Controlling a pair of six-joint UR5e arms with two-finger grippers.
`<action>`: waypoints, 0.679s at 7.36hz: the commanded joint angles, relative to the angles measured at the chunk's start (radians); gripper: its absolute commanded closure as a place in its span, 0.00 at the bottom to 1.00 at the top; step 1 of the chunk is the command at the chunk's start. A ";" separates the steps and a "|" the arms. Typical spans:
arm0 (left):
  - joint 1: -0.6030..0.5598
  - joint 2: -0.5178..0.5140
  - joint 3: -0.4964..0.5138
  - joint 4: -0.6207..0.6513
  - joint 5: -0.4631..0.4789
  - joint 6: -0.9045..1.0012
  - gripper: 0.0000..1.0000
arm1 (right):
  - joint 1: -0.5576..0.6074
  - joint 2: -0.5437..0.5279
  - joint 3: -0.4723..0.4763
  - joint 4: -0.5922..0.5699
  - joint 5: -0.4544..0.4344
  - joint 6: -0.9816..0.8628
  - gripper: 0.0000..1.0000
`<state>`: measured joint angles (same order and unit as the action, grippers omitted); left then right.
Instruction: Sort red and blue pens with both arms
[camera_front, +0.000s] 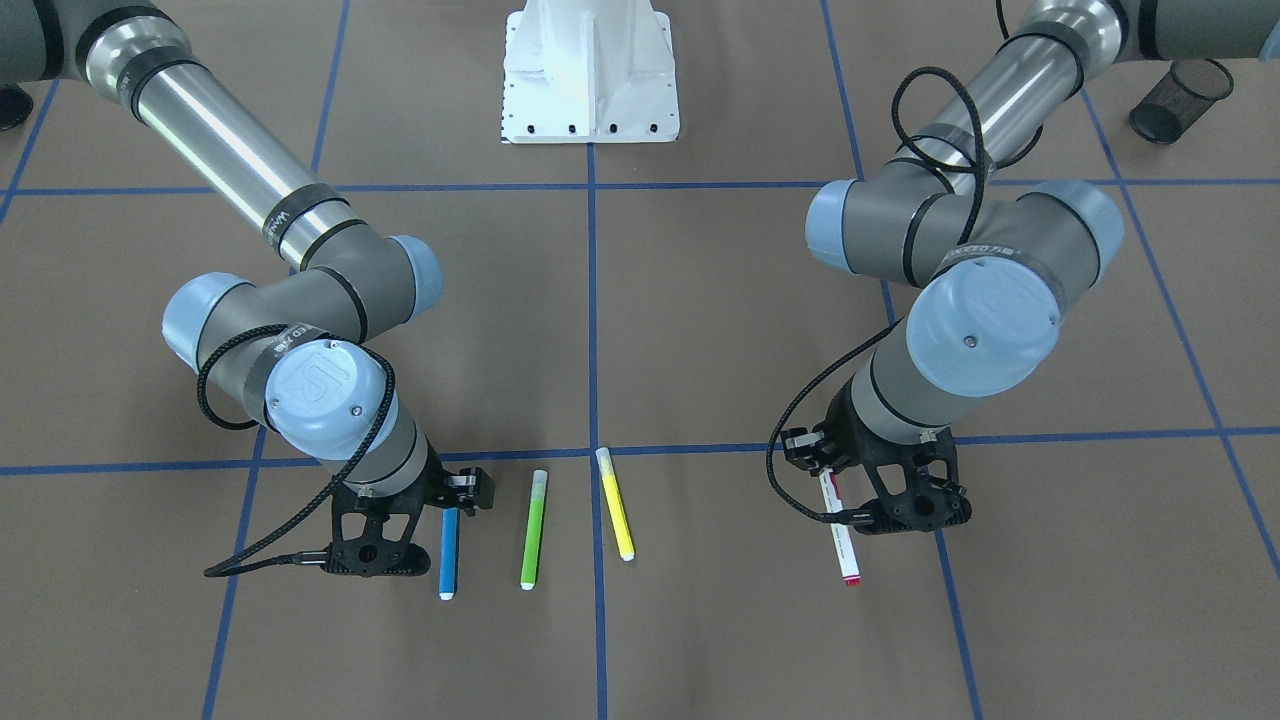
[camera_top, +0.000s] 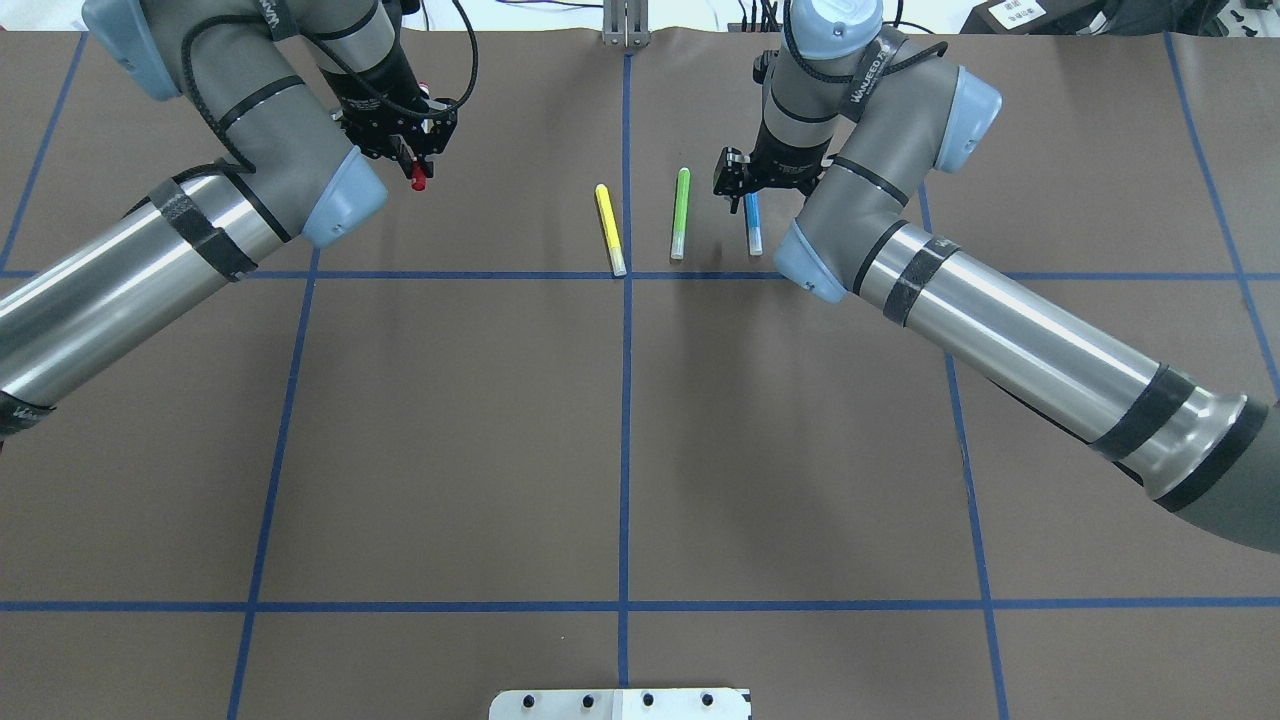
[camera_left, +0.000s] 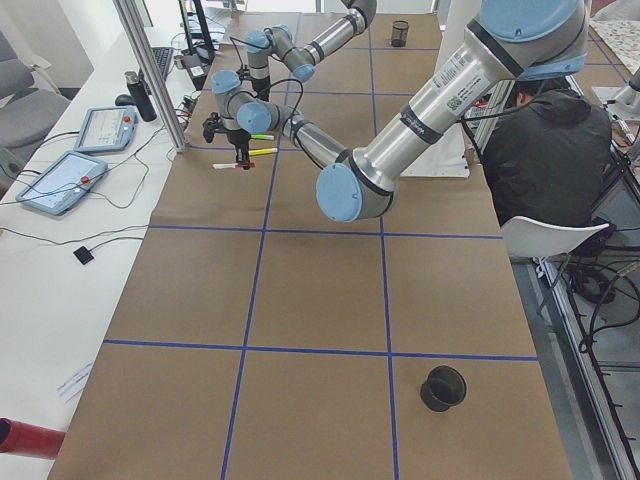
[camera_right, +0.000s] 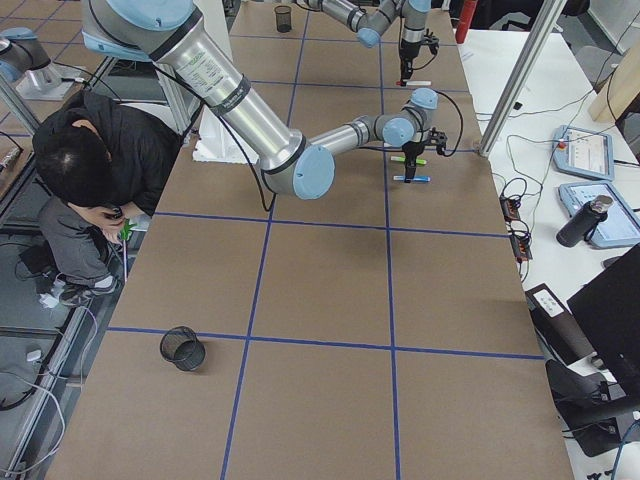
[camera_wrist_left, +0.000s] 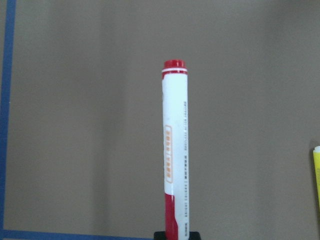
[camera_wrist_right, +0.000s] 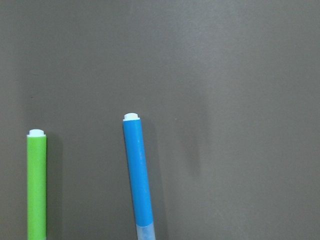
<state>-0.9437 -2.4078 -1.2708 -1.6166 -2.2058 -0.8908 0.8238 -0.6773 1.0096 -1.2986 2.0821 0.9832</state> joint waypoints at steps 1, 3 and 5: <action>-0.004 0.002 -0.015 0.021 0.000 0.013 1.00 | -0.018 0.007 -0.025 0.021 -0.005 -0.001 0.03; -0.007 0.002 -0.015 0.021 0.000 0.013 1.00 | -0.029 0.007 -0.034 0.019 -0.002 -0.026 0.14; -0.007 0.002 -0.015 0.020 0.000 0.015 1.00 | -0.029 0.009 -0.033 0.019 0.003 -0.031 0.30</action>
<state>-0.9505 -2.4053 -1.2854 -1.5964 -2.2059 -0.8771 0.7954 -0.6697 0.9776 -1.2794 2.0821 0.9581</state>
